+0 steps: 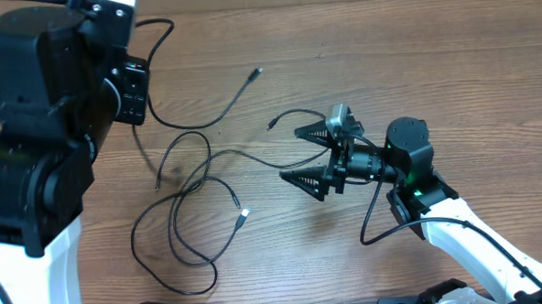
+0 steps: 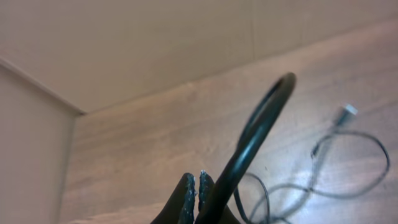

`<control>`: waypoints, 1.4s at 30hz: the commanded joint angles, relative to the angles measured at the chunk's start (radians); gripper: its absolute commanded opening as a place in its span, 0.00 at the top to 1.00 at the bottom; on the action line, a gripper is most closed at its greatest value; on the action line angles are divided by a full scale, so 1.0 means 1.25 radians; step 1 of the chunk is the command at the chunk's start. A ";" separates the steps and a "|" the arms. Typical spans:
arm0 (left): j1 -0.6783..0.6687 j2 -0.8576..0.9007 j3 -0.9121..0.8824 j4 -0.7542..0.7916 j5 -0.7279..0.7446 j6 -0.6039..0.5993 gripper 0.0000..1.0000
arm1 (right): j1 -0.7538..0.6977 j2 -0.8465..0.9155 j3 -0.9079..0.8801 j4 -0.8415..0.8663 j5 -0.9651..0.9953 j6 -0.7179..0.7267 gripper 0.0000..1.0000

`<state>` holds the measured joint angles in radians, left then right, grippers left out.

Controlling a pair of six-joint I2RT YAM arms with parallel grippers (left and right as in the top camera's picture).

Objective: Untangle cables

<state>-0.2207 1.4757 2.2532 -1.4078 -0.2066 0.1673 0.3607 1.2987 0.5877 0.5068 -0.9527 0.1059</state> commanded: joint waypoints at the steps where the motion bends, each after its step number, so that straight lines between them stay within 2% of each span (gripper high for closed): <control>1: -0.002 0.020 0.007 -0.021 0.078 0.046 0.96 | -0.002 -0.011 0.007 0.046 -0.113 -0.001 0.00; 7: -0.002 0.058 0.007 -0.064 0.175 0.119 0.95 | -0.002 -0.011 0.007 0.119 -0.112 -0.027 0.00; 12: -0.002 0.083 0.007 -0.095 0.208 0.124 0.96 | -0.002 -0.011 0.007 0.194 -0.059 -0.072 0.00; 21: -0.008 0.107 0.007 -0.121 0.377 0.121 0.96 | -0.002 -0.011 0.007 0.243 0.074 -0.219 0.00; 27: -0.064 0.122 0.007 -0.130 0.378 0.120 0.96 | -0.002 -0.011 0.008 0.252 0.090 -0.259 0.00; 34: -0.147 0.159 0.007 -0.134 0.319 0.105 0.96 | -0.002 -0.011 0.008 0.292 0.161 -0.260 0.00; 42: -0.160 0.222 0.007 -0.171 0.311 0.062 0.96 | -0.002 -0.011 0.008 0.336 0.164 -0.260 0.00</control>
<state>-0.4141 1.7290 2.2524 -1.6165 0.1848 0.2821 0.3607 1.2987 0.5877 0.9199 -0.7689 -0.2142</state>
